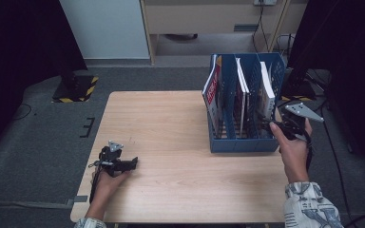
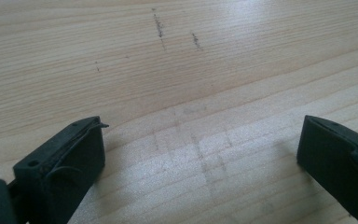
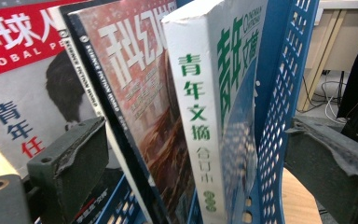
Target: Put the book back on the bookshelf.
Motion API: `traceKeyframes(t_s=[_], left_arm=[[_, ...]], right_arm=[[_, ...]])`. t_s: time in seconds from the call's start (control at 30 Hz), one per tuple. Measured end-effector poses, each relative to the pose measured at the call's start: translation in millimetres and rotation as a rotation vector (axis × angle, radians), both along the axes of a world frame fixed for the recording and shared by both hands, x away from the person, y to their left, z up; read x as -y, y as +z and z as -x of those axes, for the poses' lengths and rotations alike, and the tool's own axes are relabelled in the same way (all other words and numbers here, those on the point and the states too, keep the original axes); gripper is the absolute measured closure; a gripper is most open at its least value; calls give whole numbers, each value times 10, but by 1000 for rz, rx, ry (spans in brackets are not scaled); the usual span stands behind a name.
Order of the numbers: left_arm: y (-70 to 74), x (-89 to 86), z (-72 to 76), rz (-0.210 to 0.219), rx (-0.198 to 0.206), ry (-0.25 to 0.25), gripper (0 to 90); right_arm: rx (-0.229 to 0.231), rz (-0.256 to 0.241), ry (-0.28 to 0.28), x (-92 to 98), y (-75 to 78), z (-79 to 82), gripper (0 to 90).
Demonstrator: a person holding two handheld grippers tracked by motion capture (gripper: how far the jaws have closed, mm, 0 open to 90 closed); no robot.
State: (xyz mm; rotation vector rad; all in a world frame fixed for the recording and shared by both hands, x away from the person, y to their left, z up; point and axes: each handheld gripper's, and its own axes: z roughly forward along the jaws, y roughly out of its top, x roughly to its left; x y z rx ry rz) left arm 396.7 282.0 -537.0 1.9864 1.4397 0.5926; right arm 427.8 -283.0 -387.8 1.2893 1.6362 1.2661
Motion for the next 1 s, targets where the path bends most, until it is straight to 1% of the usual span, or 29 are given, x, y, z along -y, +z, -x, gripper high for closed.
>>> traceKeyframes(t_s=[0.23, 0.33, 0.47, 0.5, 1.0], left_arm=[[0, 0, 0, 0, 0, 0, 0], [0, 0, 0, 0, 0, 0, 0], [0, 0, 0, 0, 0, 0, 0], [0, 0, 0, 0, 0, 0, 0], [0, 0, 0, -1, 0, 0, 0]], right_arm=[[-8, 7, 18, -18, -33, 92, 67], [-8, 8, 21, -30, -47, 124, 67], [-8, 22, 26, -34, -64, 162, 67], [-9, 18, 26, -34, -72, 179, 67], [-20, 27, 47, -66, -144, 281, 65]])
